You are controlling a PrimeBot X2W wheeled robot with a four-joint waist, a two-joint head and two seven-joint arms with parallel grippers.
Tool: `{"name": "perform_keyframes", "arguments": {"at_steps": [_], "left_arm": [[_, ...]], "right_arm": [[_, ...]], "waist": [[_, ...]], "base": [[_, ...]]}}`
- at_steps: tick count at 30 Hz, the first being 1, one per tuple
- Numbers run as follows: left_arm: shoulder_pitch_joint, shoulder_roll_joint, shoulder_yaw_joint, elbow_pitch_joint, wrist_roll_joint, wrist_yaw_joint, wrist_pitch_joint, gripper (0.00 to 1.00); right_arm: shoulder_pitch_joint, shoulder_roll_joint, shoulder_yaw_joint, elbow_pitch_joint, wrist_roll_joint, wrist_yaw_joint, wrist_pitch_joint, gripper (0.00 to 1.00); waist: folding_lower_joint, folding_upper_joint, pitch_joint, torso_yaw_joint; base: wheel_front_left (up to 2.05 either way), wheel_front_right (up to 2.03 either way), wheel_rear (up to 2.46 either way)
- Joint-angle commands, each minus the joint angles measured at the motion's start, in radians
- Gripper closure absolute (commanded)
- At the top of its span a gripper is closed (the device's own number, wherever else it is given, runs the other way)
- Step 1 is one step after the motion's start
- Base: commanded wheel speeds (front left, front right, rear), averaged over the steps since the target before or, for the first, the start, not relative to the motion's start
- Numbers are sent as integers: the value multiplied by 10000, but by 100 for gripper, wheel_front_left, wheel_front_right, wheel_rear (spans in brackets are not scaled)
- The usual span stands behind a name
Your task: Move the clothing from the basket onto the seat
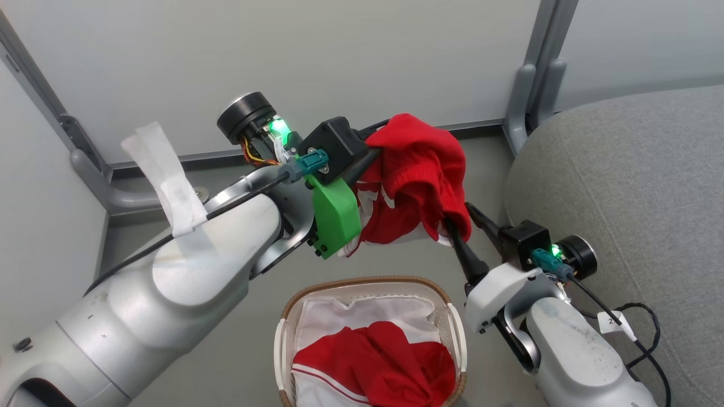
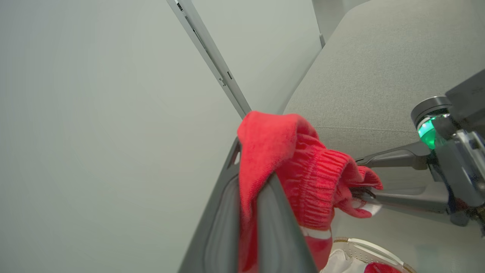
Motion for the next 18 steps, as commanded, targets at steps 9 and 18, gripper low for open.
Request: {"name": "perform_keyframes", "arguments": {"at_steps": [9,18], "left_arm": [[776,236,178,131,-554,180,-253,100],[1788,354,727,304,-1329,645,-962,0]], "right_arm": [[-400,-45,-105,278,232,-10,-47,100],[-315,-45,-595,-417,-55,-10,-46,100]], "waist": [[1,0,-70,-61],[1,0,-116,-159]], "base": [[0,0,0],[0,0,0]]}}
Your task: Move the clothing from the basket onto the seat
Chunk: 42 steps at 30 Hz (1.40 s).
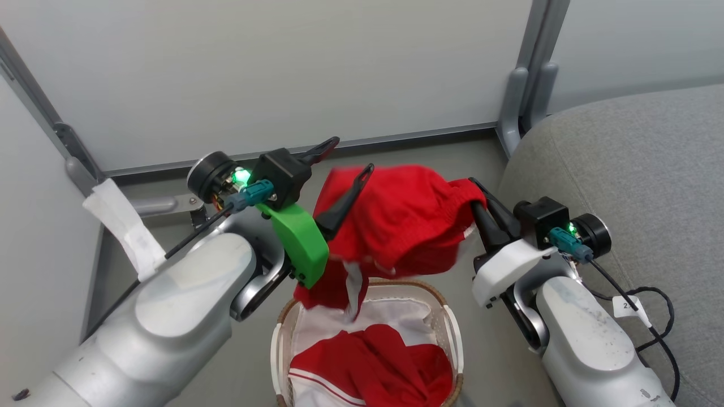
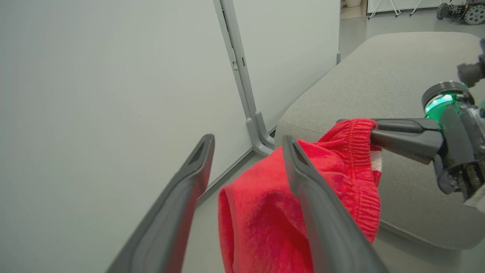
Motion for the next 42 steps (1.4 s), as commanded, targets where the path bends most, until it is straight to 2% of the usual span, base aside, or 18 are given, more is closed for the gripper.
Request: {"name": "perform_keyframes", "arguments": {"at_steps": [1,6,15,24,32,42], "left_arm": [[290,90,78,58,-64,113,-172,0],[1099,77,203,227,-396,353,-760,0],[2428,-437,236,417,-631,587,-1395,0],[3251,-905,344,696,-386,503,-1579,0],[3699,-1316,779,653,72,378,-1578,0],[3491,-1600,1207,608,914,178,-1570,0]], "right_arm": [[37,-43,-80,-120,-109,-10,-47,100],[153,-47,-466,-389,-449,-10,-47,100],[492,-44,-1647,-840,-1196,-10,-47,100],[572,-42,-2502,-1564,-1555,-10,-47,100],[146,-44,-2730,-2083,-1747,-10,-47,100],[-142,-36,-3135,-2692,-1911,-10,-47,100]], "waist": [[0,0,-3,-10],[0,0,34,-38],[0,0,150,-130],[0,0,340,-627],[0,0,652,-1362],[0,0,1553,-2899]], "base": [[0,0,0],[0,0,0],[0,0,0],[0,0,0],[0,0,0],[0,0,0]]}}
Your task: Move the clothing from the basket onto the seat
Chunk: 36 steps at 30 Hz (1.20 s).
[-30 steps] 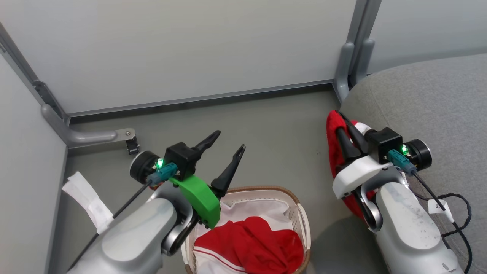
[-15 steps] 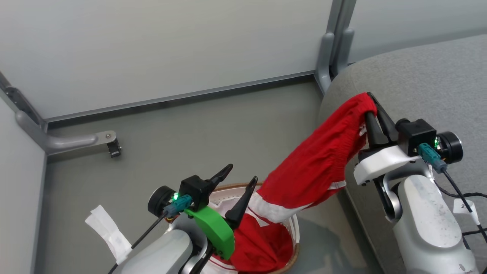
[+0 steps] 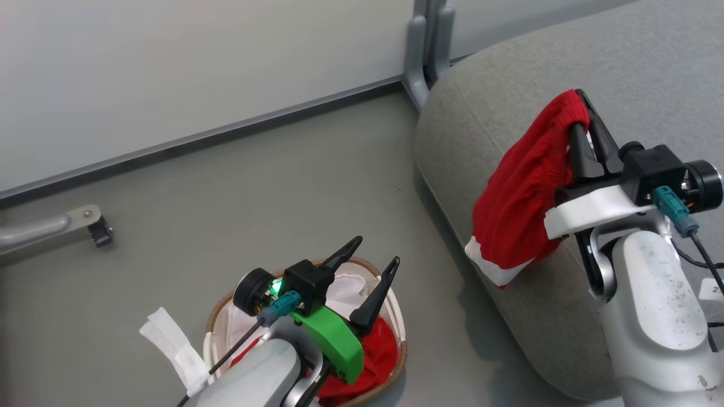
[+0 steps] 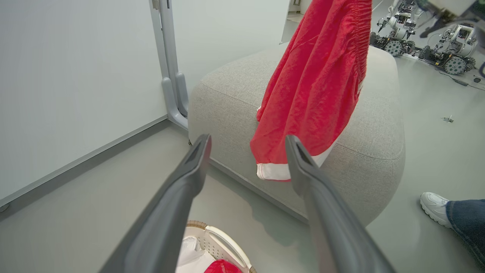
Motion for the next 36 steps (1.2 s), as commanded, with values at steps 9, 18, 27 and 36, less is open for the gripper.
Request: {"name": "perform_keyframes", "arguments": {"at_steps": [9,18,27,36], "left_arm": [[-602,50,109,226,638,-202,-6,0],[-959,45,70,295,905,-214,-8,0],[-1303,261,174,-113,1146,16,9,0],[-1854,325,-19,-785,1562,232,248,0]], "right_arm": [[-249,-25,-362,-14,200,-10,-49,100],[-955,-26,-214,572,56,-10,-49,100],[-3514,-835,56,1493,597,-12,343,100],[-7394,-3139,44,1813,846,-12,2087,100]], "waist": [[0,-1,1469,-1707],[0,-1,2044,-1700],[0,-1,2880,-1120],[0,-1,4027,-100]], "base": [[0,0,0],[0,0,0],[0,0,0],[0,0,0]]}}
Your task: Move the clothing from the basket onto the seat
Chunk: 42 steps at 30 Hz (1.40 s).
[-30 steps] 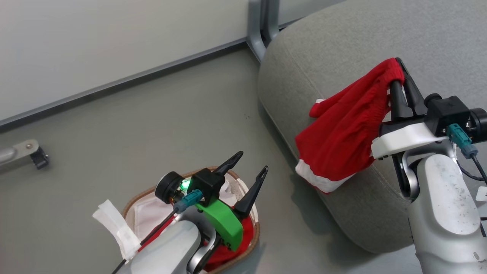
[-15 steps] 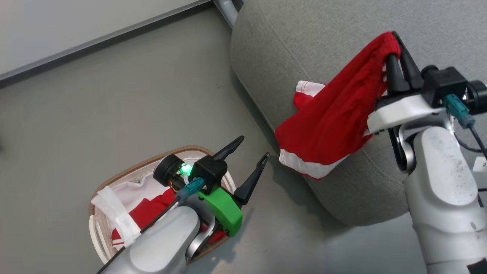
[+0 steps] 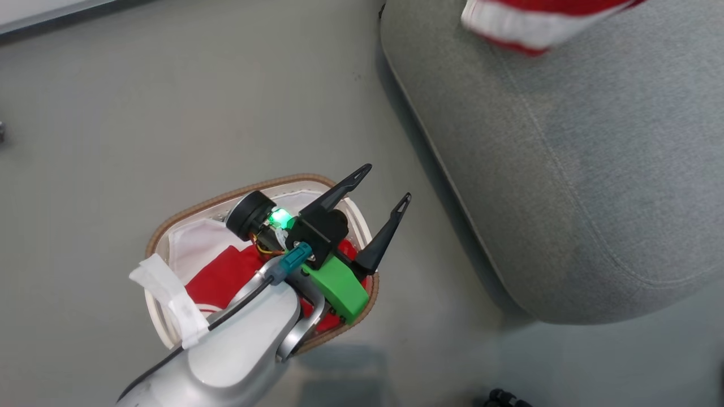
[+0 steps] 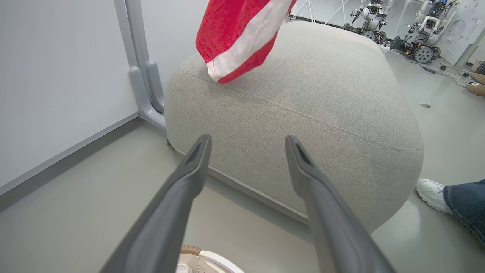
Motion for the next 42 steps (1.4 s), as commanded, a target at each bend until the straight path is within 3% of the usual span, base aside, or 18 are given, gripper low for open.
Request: {"name": "perform_keyframes", "arguments": {"at_steps": [1,7,13,21,28,31,32,42], "left_arm": [[-244,35,-37,-133,137,70,41,0],[-714,8,-187,-743,484,175,189,0],[-1132,-164,-445,-1065,785,130,331,0],[-1297,-100,-560,-1094,939,208,416,0],[-1281,-28,-593,-1131,826,222,470,0],[-1217,21,-600,-1069,762,248,473,0],[-1191,42,-592,-1056,736,243,463,0],[-703,181,-153,-875,185,442,117,0]], "right_arm": [[-514,-300,-74,-20,14,-14,256,100],[-2071,-1981,-576,398,-419,-14,1168,100],[-1475,-2718,-1897,1451,-748,-14,1162,100],[286,-1771,-3204,3290,-1293,-14,315,100],[894,-1113,-3588,4463,-1837,-14,-323,100],[889,-858,-3607,4839,-1987,-14,-597,51],[887,-783,-3588,4929,-2008,-14,-668,0],[1370,-254,-2468,5625,-1685,-14,-1586,0]], "waist": [[-1,-1,744,743],[-1,-1,1650,1424],[-1,-1,2377,2075],[-1,-1,2744,2147],[-1,-1,2773,1983],[-1,-1,2682,1879],[-1,-1,2637,1847],[-1,-1,1569,1479]], "base": [[0,0,0],[0,0,0],[0,0,0],[0,0,0],[0,0,0],[0,0,0],[0,0,0],[0,0,0]]}}
